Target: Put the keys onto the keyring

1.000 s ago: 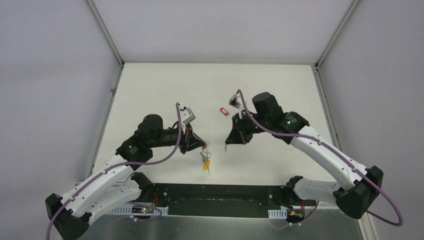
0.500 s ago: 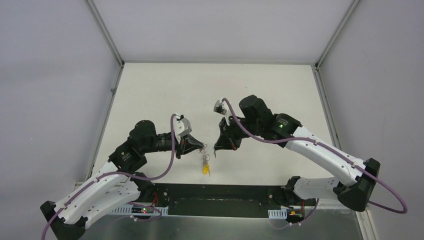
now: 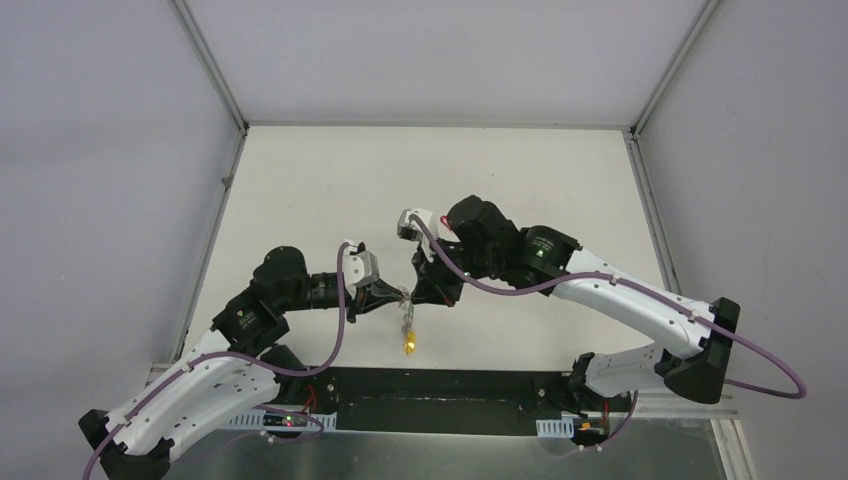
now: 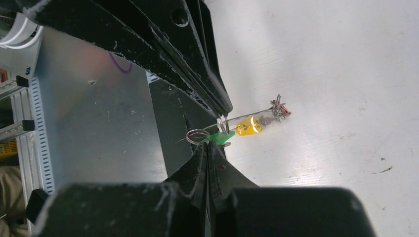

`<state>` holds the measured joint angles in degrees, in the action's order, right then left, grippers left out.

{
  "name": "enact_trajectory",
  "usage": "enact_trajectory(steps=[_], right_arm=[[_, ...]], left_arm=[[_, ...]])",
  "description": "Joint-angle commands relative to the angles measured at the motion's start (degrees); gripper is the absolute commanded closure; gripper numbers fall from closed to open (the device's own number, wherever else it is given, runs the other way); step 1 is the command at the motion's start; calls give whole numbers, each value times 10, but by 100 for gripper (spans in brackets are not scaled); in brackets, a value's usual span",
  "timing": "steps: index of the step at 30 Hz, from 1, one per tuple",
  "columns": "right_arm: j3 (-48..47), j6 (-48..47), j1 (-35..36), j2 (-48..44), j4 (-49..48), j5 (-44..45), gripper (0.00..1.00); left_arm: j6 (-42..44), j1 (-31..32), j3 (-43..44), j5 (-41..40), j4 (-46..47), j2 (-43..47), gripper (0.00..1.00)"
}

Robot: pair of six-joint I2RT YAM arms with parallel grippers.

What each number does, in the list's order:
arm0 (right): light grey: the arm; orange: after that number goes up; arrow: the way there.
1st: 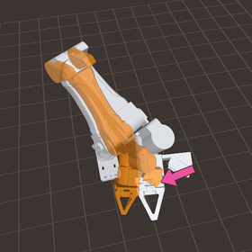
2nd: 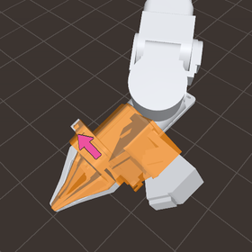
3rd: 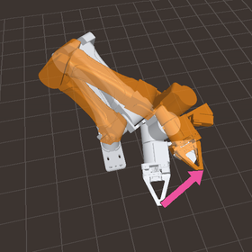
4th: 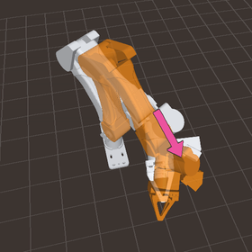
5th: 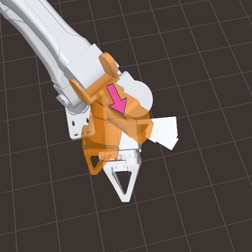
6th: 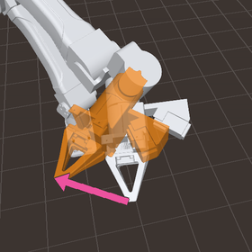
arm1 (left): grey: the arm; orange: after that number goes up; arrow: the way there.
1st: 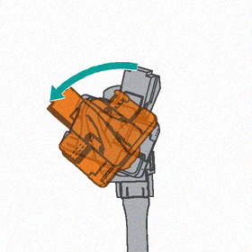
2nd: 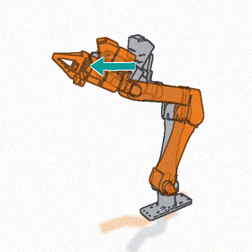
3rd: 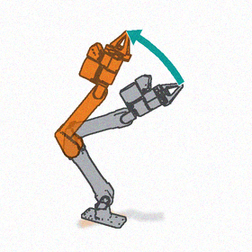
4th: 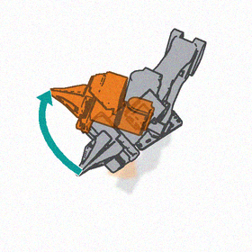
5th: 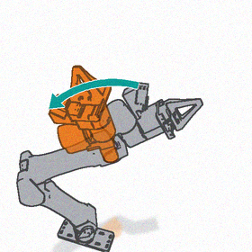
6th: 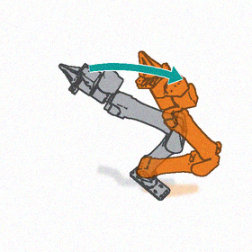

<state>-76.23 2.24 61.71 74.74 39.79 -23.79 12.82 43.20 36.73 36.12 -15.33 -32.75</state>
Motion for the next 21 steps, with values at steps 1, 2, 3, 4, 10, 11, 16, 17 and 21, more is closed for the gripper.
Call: enact_trajectory(steps=[1,2,3,4,10,11,16,17,21], right_arm=[[-43,-19,25,17,18,49,100],[-48,-20,29,20,23,58,100],[-53,-27,34,24,27,66,100],[-58,-34,38,27,30,72,100],[-73,-32,52,41,35,115,100],[-76,-33,52,42,36,120,100],[-86,-36,59,43,37,138,100],[-87,-36,60,43,36,141,100],[-89,-36,62,46,38,150,100]], left_arm=[[-1,5,10,7,21,4,100],[-3,6,9,7,21,4,100],[-6,5,9,7,21,3,100],[-7,5,10,7,21,3,100],[-12,5,10,8,21,6,100],[-14,5,10,8,21,5,100],[-26,5,9,11,20,5,100],[-27,6,8,11,20,6,100],[-27,5,9,8,20,8,100]])
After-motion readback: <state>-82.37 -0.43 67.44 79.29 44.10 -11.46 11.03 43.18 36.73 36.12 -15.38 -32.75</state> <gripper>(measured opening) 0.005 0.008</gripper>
